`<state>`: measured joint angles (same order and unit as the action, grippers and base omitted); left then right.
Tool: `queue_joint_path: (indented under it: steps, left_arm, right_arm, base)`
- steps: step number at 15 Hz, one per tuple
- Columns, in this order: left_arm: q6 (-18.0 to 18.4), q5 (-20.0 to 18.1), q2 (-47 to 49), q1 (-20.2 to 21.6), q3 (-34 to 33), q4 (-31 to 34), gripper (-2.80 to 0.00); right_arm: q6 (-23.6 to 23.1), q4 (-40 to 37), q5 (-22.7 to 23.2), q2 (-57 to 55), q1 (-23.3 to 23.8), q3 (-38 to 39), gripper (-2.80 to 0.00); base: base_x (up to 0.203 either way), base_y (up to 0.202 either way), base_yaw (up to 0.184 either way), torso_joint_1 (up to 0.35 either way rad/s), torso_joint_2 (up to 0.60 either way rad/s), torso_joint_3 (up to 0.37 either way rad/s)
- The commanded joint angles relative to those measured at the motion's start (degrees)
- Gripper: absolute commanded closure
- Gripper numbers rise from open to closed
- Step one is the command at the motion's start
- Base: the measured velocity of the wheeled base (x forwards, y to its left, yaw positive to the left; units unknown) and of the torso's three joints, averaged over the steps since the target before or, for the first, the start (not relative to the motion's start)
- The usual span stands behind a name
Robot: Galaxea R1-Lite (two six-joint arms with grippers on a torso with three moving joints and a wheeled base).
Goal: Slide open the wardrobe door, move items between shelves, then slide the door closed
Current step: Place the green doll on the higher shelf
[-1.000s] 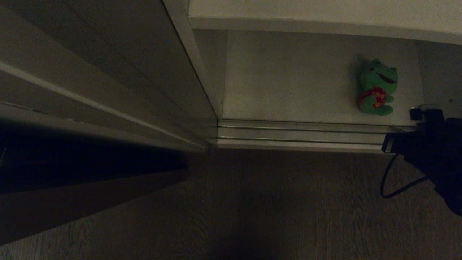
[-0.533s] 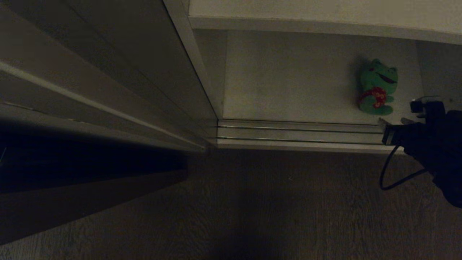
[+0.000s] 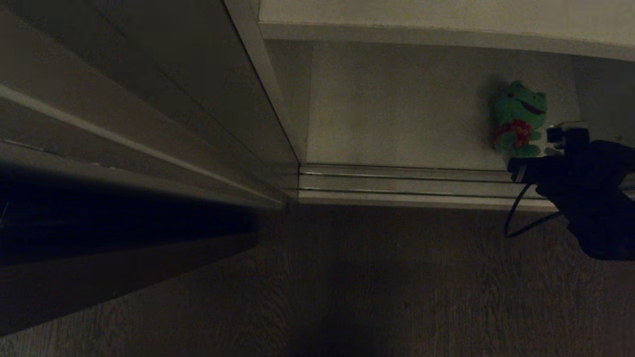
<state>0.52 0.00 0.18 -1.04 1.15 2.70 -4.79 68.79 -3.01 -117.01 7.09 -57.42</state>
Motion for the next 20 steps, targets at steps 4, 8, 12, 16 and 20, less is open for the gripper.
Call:
queue_joint_path:
  steps: [4, 8, 12, 16, 20]
  left_arm:
    - [0.0, 0.0, -0.01, -0.02, 0.0, 0.03, 0.0]
    - [0.0, 0.0, -0.01, -0.02, 0.0, 0.03, 0.0]
    - [0.0, 0.0, -0.01, -0.02, 0.0, 0.03, 0.0]
    - [0.0, 0.0, -0.01, 0.03, 0.0, 0.03, 0.0]
    - [0.0, 0.0, -0.01, -0.02, 0.0, 0.03, 0.0]
  right_arm:
    - [-0.77, 0.2, -0.11, -7.23, -0.04, -7.84, -2.8]
    - [-1.06, 0.29, 0.13, -11.18, 0.86, -15.79, -2.8]
    - [-1.46, 0.44, 0.29, -13.88, 1.46, -18.08, -2.8]
    - [-1.27, 0.47, 0.43, -14.39, 2.66, -20.8, 0.0]
    - [-1.27, 1.1, 0.55, -14.67, 2.66, -20.98, 0.0]
  base:
    - [0.0, 0.0, 0.0, 0.0, 0.0, 0.0]
    - [0.0, 0.0, 0.0, 0.0, 0.0, 0.0]
    - [0.0, 0.0, 0.0, 0.0, 0.0, 0.0]
    - [0.0, 0.0, 0.0, 0.0, 0.0, 0.0]
    - [0.0, 0.0, 0.0, 0.0, 0.0, 0.0]
